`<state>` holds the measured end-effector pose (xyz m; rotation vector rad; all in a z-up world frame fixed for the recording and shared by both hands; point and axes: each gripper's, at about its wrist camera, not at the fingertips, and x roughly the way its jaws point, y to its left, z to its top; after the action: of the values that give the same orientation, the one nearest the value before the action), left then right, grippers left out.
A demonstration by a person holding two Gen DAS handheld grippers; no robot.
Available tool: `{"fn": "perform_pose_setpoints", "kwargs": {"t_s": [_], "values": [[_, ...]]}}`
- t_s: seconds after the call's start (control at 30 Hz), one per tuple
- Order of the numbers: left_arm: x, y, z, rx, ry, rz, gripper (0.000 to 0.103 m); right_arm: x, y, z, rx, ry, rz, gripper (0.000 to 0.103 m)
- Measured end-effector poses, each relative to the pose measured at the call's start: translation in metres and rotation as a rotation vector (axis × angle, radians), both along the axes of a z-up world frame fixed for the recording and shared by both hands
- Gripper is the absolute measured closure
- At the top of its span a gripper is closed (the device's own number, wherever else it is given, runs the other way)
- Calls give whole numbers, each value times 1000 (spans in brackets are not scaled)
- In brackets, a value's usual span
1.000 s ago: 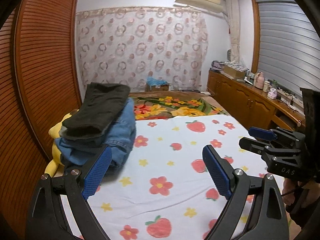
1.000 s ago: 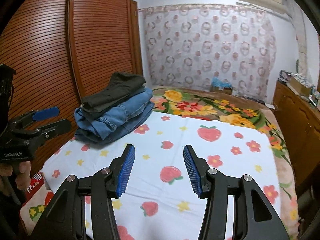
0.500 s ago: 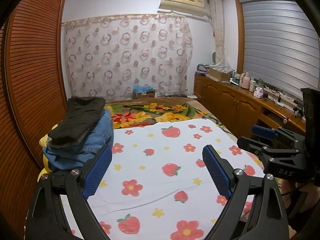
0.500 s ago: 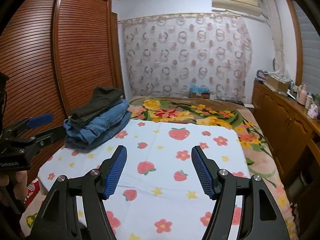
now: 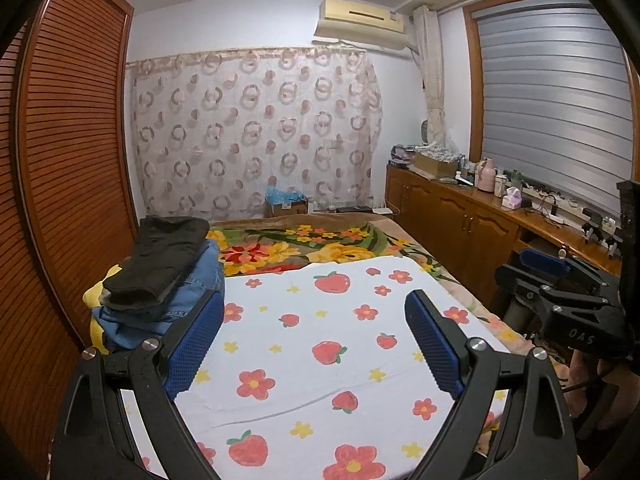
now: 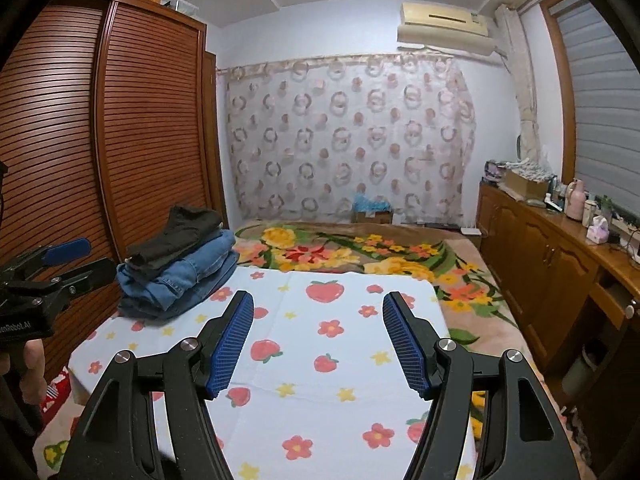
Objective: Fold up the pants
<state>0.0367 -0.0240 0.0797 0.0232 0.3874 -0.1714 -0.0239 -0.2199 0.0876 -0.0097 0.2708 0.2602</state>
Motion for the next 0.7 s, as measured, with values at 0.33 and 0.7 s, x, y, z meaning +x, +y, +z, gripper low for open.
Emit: {"fn": "perform_pose_setpoints", "kwargs": {"t_s": [0.33, 0.7], "values": [[-7, 11, -6, -2, 8, 36, 11, -8, 6, -11, 4, -28, 0, 34], [-9, 13, -7, -2, 7, 44, 11, -5, 0, -11, 8, -21, 3, 33]]}}
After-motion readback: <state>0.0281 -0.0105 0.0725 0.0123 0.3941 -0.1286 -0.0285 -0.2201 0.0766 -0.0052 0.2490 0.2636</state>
